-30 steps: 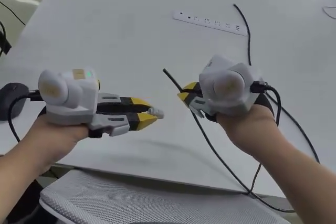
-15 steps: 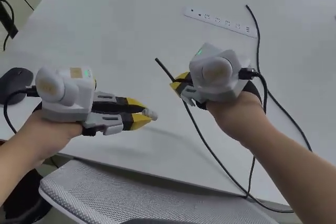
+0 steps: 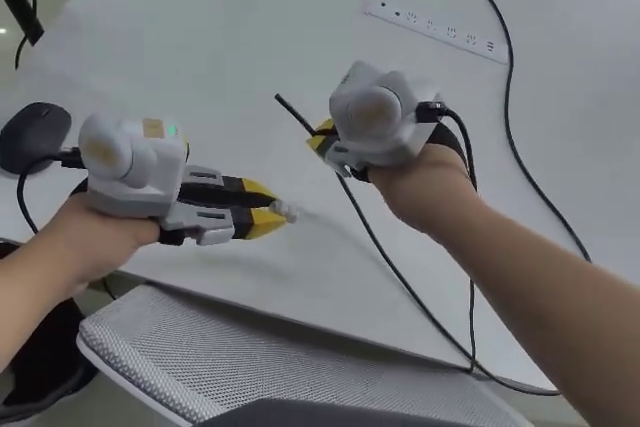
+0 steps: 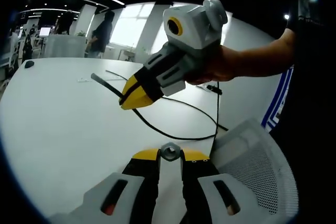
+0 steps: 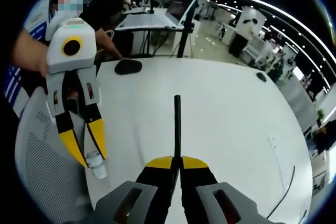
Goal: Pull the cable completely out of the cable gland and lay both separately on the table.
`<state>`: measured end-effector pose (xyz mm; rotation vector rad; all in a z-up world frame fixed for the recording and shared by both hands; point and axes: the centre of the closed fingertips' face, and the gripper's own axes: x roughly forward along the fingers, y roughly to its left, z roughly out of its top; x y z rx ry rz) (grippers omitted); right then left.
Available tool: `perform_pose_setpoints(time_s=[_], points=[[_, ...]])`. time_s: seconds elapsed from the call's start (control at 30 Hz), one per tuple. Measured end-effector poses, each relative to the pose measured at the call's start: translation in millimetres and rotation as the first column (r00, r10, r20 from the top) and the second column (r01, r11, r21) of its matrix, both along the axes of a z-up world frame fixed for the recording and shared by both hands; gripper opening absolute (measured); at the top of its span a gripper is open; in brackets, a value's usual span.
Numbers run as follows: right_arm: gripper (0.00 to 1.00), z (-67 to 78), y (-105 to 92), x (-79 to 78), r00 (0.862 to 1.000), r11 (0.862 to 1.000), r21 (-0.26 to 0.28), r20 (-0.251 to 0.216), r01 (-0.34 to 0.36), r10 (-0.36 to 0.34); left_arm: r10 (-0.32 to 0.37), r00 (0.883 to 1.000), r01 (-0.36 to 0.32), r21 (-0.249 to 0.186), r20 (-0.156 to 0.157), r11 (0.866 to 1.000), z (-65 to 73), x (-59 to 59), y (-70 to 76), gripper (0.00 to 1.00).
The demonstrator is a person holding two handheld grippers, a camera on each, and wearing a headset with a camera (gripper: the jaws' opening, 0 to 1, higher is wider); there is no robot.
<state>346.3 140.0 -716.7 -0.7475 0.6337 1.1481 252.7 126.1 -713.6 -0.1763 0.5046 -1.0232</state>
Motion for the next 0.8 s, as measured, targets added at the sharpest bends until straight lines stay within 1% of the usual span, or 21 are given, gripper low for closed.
perform_pose_setpoints(time_s=[0.17,0.23,0.3,0.33,0.4,0.47,0.6,0.63,0.7,0.8], points=[[0.0,-21.1,15.3,6.9,0.999,1.0,0.002,-0.045,-0.004,0.004,0.007,1.0,-0.006,0.015,-0.015,1.0,-15.4,1.0,6.7,0.15],[0.0,-27.2,21.2,7.0,0.998,1.0,0.004,-0.059,-0.005,0.005,0.006,1.0,-0.006,0.025,-0.013,1.0,-21.3,1.1,8.5,0.15],[0.0,-38.7,27.3,8.9,0.997,1.0,0.001,-0.075,-0.009,0.009,0.013,1.0,-0.012,0.023,-0.018,1.0,-26.8,2.4,10.7,0.15],[0.0,-43.0,29.9,8.2,0.996,1.0,-0.002,-0.083,-0.014,0.014,0.017,1.0,-0.016,0.024,-0.024,1.0,-30.1,2.8,11.6,0.15],[0.0,-52.1,35.4,5.0,0.994,0.999,-0.009,-0.103,-0.033,0.032,0.021,0.999,-0.02,0.029,-0.025,0.999,-35.6,2.9,13.1,0.15],[0.0,-62.6,39.7,2.2,0.992,0.998,-0.024,-0.11,-0.065,0.061,0.032,0.999,-0.031,0.028,-0.034,0.999,-41.5,3.8,15.4,0.15],[0.0,-70.2,43.8,0.2,0.989,0.995,-0.037,-0.12,-0.087,0.082,0.047,0.998,-0.046,0.042,-0.037,0.998,-54.0,4.9,19.3,0.15],[0.0,-70.7,43.9,-1.6,0.989,0.996,-0.038,-0.125,-0.086,0.081,0.054,0.998,-0.053,0.041,-0.043,0.998,-57.6,5.6,20.5,0.15],[0.0,-75.3,47.7,-5.6,0.984,0.995,-0.021,-0.153,-0.094,0.09,0.061,0.997,-0.059,0.047,-0.044,0.997,-63.8,6.4,21.9,0.15],[0.0,-80.5,49.2,-12.9,0.981,0.993,-0.025,-0.155,-0.118,0.113,0.073,0.996,-0.07,0.051,-0.054,0.996,-71.7,8.3,24.3,0.15]])
